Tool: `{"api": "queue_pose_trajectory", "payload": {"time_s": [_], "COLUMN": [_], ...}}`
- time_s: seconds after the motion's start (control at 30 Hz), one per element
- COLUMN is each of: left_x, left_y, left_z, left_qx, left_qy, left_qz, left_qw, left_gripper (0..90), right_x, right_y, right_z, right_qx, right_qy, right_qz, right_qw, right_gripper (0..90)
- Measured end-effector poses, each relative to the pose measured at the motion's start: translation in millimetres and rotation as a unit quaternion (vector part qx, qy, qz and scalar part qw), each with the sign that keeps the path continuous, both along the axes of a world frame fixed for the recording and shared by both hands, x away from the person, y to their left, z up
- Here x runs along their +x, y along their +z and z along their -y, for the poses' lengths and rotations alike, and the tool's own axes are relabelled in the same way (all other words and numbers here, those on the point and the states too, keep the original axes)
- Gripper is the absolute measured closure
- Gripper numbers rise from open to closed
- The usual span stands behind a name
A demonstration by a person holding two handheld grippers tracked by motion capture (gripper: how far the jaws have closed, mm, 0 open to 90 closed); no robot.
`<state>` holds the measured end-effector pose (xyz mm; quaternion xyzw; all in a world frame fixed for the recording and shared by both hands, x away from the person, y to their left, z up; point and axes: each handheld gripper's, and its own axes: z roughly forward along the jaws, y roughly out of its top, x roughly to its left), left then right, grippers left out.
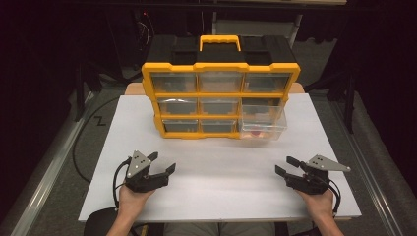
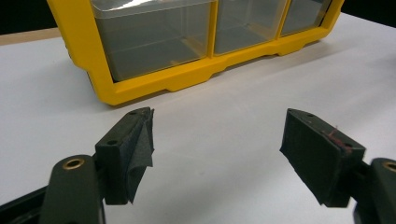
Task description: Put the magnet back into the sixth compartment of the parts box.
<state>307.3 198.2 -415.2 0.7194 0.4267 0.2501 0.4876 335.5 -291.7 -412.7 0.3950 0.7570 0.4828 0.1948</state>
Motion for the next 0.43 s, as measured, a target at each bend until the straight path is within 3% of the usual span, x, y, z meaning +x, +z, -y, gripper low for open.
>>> {"api": "queue_pose_trajectory", "payload": {"time_s": [0.43], "left_x": [1.6], "left_y": [-0.8], "left_z": [-0.5], "left_qx": [-0.005], "left_qy": [0.002], "left_qz": [-0.005], "left_qw": [1.0], "left_gripper": [25.6], "right_x": [-5.5], "right_y": [-0.4], "right_z": [3.5], "right_qx": [0.009], "right_qy": [-0.005], "right_qz": [0.014], "right_qw": [0.9998], "right_gripper": [38.8]}}
